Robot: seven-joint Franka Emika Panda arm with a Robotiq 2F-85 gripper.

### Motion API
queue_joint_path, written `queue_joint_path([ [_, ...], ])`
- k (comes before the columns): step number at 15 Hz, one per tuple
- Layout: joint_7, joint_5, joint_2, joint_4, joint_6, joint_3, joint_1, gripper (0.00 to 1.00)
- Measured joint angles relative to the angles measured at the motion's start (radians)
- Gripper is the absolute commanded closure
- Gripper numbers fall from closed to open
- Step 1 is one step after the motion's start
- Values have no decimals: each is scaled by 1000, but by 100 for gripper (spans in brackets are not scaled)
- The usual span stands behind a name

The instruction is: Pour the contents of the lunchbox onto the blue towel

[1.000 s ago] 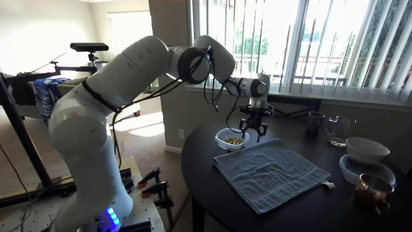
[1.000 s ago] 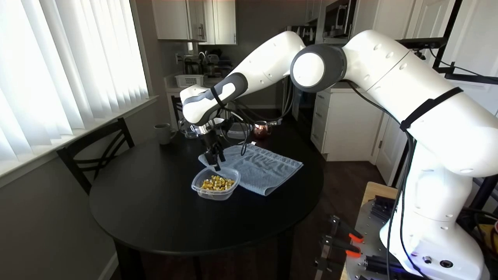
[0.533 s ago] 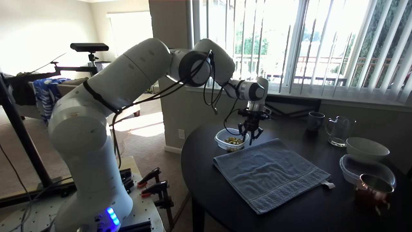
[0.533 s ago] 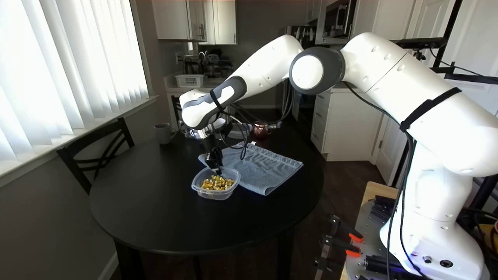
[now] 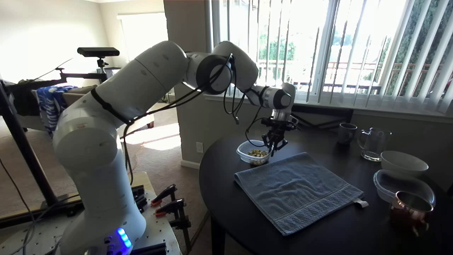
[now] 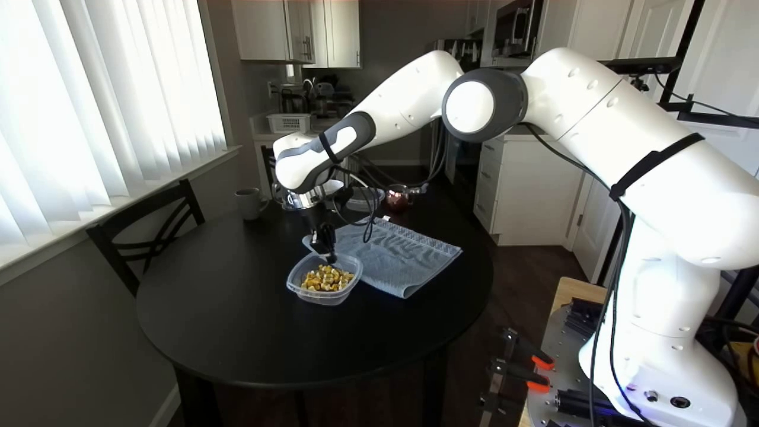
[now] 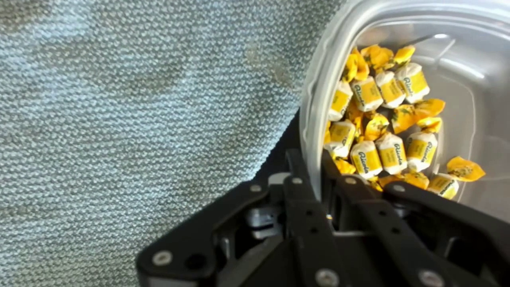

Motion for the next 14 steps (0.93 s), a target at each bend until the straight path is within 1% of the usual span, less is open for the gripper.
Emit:
queue_joint_path([
  [2,-25,33,-9,0,5,19,-14,100],
  [5,-39,102,-51,-10,20,48,-51,99],
  [7,-31,152,-101,-34,34,49,-83,99],
  [10,38,196,-176,-97,86,31,-124,99],
  [12,119,196,-204,-138,144,0,-123,99],
  [14,207,184,-213,-180,228,-32,-103,99],
])
